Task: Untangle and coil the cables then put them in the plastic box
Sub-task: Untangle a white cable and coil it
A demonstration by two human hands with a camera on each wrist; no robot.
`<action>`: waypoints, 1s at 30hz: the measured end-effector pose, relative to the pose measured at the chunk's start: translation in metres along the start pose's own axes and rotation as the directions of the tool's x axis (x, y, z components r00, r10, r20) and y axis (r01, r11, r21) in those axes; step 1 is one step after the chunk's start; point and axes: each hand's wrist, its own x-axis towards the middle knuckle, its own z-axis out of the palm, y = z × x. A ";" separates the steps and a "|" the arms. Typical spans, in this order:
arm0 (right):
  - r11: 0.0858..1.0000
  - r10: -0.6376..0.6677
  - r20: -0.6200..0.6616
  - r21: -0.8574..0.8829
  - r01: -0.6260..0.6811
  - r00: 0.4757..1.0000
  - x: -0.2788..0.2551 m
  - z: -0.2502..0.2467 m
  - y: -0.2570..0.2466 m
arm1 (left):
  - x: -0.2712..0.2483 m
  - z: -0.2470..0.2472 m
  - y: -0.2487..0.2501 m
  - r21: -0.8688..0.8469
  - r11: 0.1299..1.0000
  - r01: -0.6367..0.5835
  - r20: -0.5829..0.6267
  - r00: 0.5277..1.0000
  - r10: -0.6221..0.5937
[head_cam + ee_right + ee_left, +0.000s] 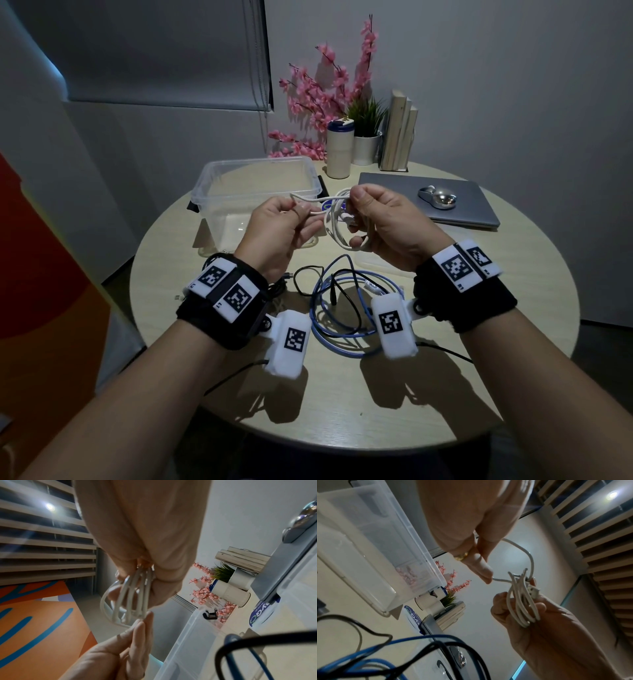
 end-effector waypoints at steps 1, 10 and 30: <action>1.000 -0.002 0.004 0.017 0.002 1.000 0.001 0.000 0.001 | -0.002 0.001 -0.002 0.007 0.999 0.037 0.021 0.999 -0.037; 0.995 -0.060 -0.113 -0.086 0.050 0.992 0.008 -0.004 0.007 | -0.014 0.008 -0.005 0.121 0.972 0.199 0.229 0.948 -0.223; 0.998 -0.034 -0.185 -0.060 0.023 0.982 0.012 0.001 0.010 | -0.015 -0.006 -0.008 0.696 0.717 0.030 0.332 0.872 -0.359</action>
